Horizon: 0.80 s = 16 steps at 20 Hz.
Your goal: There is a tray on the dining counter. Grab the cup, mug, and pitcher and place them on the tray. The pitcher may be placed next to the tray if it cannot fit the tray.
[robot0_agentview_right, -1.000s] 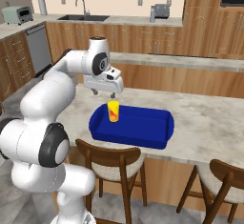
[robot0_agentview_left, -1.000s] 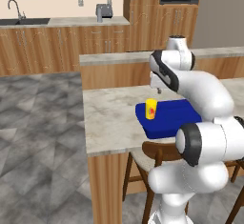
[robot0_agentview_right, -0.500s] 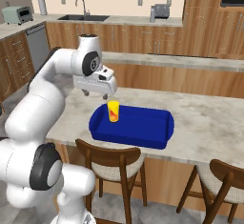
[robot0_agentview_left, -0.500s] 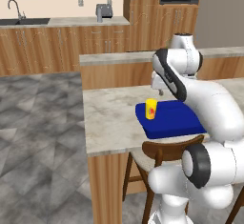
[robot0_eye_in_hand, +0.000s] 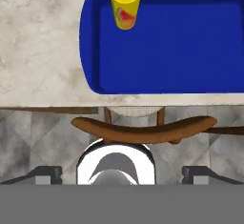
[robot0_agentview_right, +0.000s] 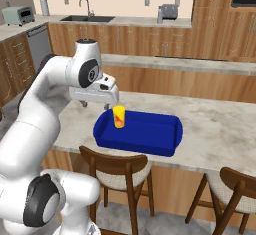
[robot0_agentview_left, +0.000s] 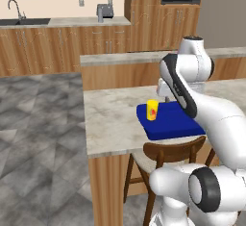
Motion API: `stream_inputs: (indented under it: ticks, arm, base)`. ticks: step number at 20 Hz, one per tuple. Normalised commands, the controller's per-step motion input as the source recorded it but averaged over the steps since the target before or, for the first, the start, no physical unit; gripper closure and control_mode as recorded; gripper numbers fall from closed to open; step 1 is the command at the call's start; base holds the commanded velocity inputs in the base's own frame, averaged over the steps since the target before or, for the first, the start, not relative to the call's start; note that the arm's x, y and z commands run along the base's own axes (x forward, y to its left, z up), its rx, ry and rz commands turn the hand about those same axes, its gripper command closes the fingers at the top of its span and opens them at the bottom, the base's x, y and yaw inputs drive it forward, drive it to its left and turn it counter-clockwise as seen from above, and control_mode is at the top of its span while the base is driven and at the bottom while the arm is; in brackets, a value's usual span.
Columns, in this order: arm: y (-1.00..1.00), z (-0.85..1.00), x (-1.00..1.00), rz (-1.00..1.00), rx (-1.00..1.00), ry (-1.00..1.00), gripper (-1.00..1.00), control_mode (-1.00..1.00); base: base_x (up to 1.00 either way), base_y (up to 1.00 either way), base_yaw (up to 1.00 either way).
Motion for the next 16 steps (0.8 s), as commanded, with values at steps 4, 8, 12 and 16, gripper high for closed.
stream_inputs:
  ticks: [4,8,12,16]
  arm:
    - [0.00,0.02,-0.41,0.19,0.00,0.00,-1.00,-1.00]
    - [0.03,0.00,-0.42,0.01,0.00,0.00,-1.00,-1.00]
    - [0.28,0.00,-0.49,0.00,0.00,0.00,-1.00,1.00]
    - [0.00,0.00,0.00,0.00,0.00,0.00,-1.00,1.00]
  base:
    - [0.00,0.00,0.00]
    - [0.00,0.00,0.00]
    - [-0.25,0.16,0.00]
    - [-0.89,0.92,-0.06]
